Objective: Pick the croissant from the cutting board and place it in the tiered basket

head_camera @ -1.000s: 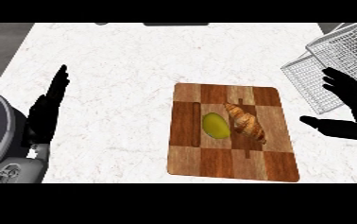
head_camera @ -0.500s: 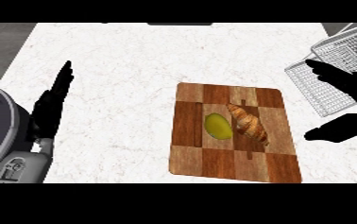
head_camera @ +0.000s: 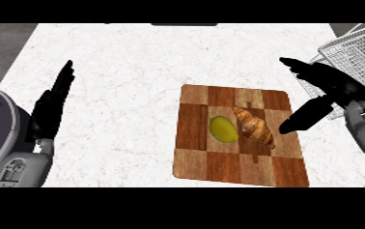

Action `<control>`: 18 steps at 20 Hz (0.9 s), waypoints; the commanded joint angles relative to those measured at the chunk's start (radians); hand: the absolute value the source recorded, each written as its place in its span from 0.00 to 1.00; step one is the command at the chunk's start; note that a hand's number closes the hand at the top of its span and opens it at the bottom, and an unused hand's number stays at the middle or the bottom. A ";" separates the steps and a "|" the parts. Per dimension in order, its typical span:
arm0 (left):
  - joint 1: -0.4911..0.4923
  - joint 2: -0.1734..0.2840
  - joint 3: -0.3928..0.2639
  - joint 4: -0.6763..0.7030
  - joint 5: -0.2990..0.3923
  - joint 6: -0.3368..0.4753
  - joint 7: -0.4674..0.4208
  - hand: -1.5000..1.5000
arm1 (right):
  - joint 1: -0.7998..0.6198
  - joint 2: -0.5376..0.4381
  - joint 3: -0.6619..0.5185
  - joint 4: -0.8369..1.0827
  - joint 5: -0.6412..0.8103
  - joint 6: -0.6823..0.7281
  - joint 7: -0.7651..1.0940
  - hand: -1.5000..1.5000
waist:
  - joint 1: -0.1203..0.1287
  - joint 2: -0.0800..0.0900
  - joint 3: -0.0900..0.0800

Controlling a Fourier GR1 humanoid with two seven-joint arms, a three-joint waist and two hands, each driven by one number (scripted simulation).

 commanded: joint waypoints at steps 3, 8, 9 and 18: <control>0.032 -0.028 -0.005 -0.079 -0.045 0.015 0.052 0.50 | -0.025 0.059 0.011 -0.018 0.026 0.081 0.156 0.00 | -0.006 -0.002 0.001; 0.083 -0.056 0.000 -0.106 -0.068 -0.001 0.023 0.50 | -0.011 0.119 0.000 0.063 0.124 0.111 0.107 0.00 | -0.005 -0.001 0.001; 0.080 -0.066 0.025 -0.024 -0.058 -0.003 -0.064 0.50 | -0.010 0.153 0.029 0.061 0.152 0.087 0.127 0.00 | -0.006 0.000 0.001; 0.032 -0.050 0.091 -0.005 -0.043 -0.084 -0.047 0.50 | 0.053 0.164 0.032 0.007 0.287 0.165 0.088 0.00 | -0.007 0.000 0.001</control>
